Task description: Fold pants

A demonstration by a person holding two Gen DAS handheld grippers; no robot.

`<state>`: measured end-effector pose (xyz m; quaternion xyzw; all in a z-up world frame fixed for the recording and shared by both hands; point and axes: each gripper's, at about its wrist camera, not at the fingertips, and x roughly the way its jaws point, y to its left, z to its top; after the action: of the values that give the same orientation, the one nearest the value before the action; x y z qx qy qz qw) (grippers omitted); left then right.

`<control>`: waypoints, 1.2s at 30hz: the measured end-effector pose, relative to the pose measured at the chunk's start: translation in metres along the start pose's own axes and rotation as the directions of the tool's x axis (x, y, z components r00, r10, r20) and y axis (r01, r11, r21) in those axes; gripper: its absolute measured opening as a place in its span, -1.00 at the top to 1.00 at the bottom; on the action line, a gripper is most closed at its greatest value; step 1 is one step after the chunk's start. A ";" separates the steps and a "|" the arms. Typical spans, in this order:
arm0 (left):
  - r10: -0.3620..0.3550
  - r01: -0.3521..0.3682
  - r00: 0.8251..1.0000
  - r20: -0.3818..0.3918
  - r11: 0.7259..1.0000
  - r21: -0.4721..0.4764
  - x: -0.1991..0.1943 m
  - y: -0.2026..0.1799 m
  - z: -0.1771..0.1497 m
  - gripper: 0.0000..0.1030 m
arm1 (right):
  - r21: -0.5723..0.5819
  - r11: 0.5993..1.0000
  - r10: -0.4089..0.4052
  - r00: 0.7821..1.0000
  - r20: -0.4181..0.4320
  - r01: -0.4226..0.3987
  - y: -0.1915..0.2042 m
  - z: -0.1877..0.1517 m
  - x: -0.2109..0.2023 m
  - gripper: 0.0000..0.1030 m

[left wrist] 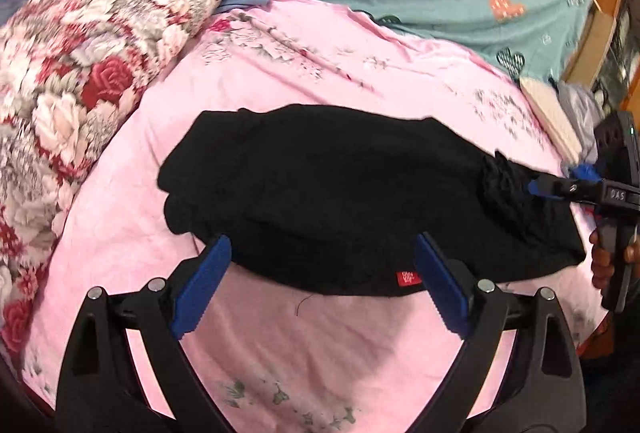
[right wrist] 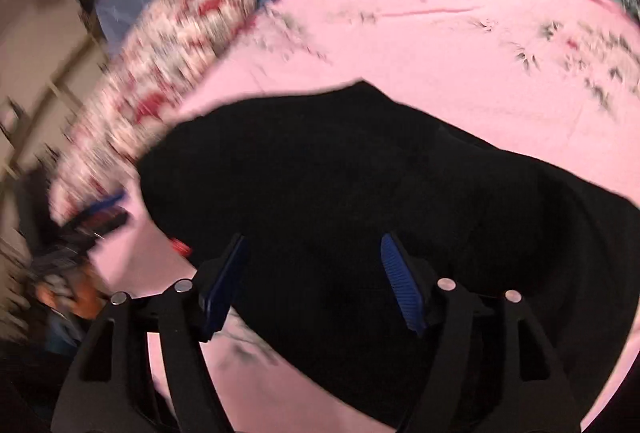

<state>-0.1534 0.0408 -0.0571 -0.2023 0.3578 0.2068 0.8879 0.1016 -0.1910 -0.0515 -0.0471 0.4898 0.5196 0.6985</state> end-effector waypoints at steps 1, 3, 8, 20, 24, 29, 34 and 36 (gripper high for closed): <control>-0.001 0.000 1.000 -0.002 1.000 -0.030 0.000 0.005 0.000 -0.81 | 0.053 0.997 0.057 0.998 0.035 -0.058 -0.009 0.003 -0.008 -0.41; 0.005 -0.006 1.000 -0.016 0.997 -0.080 0.001 0.014 0.000 -0.81 | 0.140 0.981 0.123 0.990 0.070 -0.132 -0.027 0.004 -0.007 -0.41; 0.032 -0.038 0.999 -0.042 0.989 -0.143 0.001 0.027 -0.006 -0.81 | 0.247 0.960 0.142 0.990 -0.021 -0.132 -0.059 -0.013 0.010 -0.41; -0.198 0.117 0.977 -0.083 0.816 -0.566 0.031 0.088 -0.012 -0.81 | 0.240 0.950 0.168 0.975 0.146 -0.200 -0.075 -0.011 -0.045 -0.54; -0.201 0.123 0.978 -0.060 0.780 -0.614 0.046 0.097 -0.006 -0.79 | 0.242 0.945 0.190 0.972 0.139 -0.219 -0.070 -0.012 -0.036 -0.54; -0.255 0.185 0.967 -0.015 0.739 -0.648 0.068 0.099 0.005 -0.79 | 0.239 0.947 0.187 0.973 0.137 -0.216 -0.069 -0.012 -0.037 -0.55; -0.250 0.213 0.967 0.038 0.723 -0.658 0.077 0.095 0.010 -0.37 | 0.242 0.945 0.195 0.973 0.125 -0.221 -0.067 -0.013 -0.033 -0.56; -0.248 0.205 0.968 0.031 0.719 -0.664 0.083 0.096 0.008 0.34 | 0.229 0.952 0.182 0.976 0.118 -0.205 -0.066 -0.012 -0.034 -0.56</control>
<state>-0.1437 0.1438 -0.1315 -0.5522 0.2603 0.2040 0.7653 0.1455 -0.2506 -0.0620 0.1106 0.5172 0.5242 0.6674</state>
